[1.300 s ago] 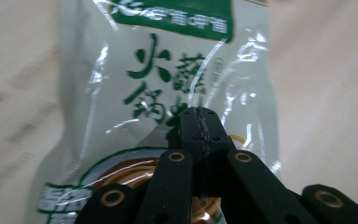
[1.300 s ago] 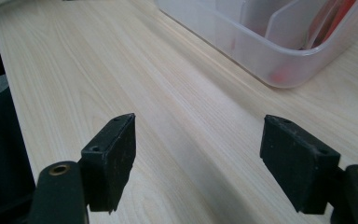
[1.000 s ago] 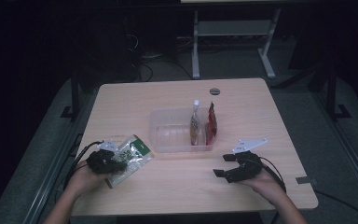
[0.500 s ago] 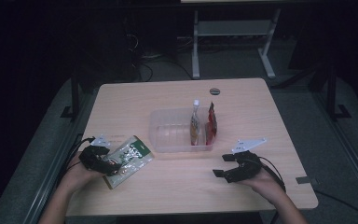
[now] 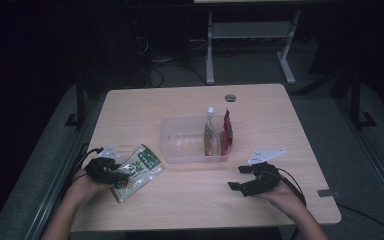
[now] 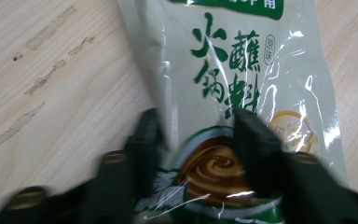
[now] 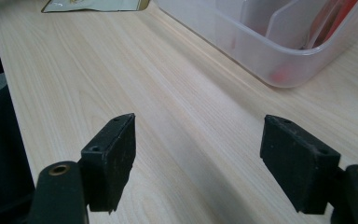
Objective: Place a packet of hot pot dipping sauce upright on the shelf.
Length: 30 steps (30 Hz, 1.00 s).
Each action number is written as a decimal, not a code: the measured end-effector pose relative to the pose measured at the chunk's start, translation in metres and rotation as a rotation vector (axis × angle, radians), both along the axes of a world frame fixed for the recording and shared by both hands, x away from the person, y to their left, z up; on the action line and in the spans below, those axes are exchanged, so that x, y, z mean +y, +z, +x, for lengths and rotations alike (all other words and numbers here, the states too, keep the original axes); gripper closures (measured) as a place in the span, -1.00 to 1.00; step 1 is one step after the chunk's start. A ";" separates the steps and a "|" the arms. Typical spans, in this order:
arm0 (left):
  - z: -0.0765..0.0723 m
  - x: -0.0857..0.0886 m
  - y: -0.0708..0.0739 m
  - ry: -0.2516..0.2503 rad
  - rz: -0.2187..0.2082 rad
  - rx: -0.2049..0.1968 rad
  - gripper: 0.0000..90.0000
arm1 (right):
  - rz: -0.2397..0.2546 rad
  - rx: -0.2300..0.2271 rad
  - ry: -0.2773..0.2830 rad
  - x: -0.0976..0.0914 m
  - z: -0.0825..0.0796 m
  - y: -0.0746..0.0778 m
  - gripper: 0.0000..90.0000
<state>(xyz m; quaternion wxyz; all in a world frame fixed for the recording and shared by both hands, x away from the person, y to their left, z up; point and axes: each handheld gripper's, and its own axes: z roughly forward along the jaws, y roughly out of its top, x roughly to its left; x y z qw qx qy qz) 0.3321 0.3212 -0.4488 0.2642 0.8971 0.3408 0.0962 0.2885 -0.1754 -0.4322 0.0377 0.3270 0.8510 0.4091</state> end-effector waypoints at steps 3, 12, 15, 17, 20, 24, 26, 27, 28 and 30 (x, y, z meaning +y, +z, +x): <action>-0.002 0.001 0.000 -0.012 0.000 -0.010 0.68 | 0.001 0.004 0.001 0.001 0.000 0.000 -0.42; -0.005 0.015 0.005 -0.082 -0.080 -0.011 0.99 | 0.043 0.060 0.027 0.003 0.003 -0.001 -0.54; -0.009 0.018 0.008 -0.115 -0.093 -0.022 0.99 | 0.093 0.108 0.081 0.005 0.008 0.001 -0.49; -0.014 0.017 0.010 -0.130 -0.133 -0.033 0.99 | 0.107 0.125 0.111 0.007 0.011 0.001 -0.51; -0.020 0.012 0.017 -0.184 -0.166 -0.050 1.00 | 0.116 0.135 0.129 0.014 0.013 0.001 -0.64; -0.027 -0.001 0.028 -0.257 -0.199 -0.073 1.00 | 0.109 0.136 0.150 0.028 0.016 0.008 -0.66; -0.032 -0.009 0.033 -0.281 -0.216 -0.080 0.99 | 0.123 0.137 0.158 0.035 0.019 0.013 -0.64; -0.034 -0.014 0.036 -0.302 -0.229 -0.087 1.00 | 0.123 0.136 0.164 0.038 0.020 0.016 -0.63; -0.035 -0.017 0.038 -0.314 -0.232 -0.092 1.00 | 0.124 0.135 0.172 0.042 0.022 0.018 -0.58; -0.039 -0.026 0.044 -0.351 -0.242 -0.109 1.00 | 0.131 0.137 0.173 0.048 0.024 0.023 -0.50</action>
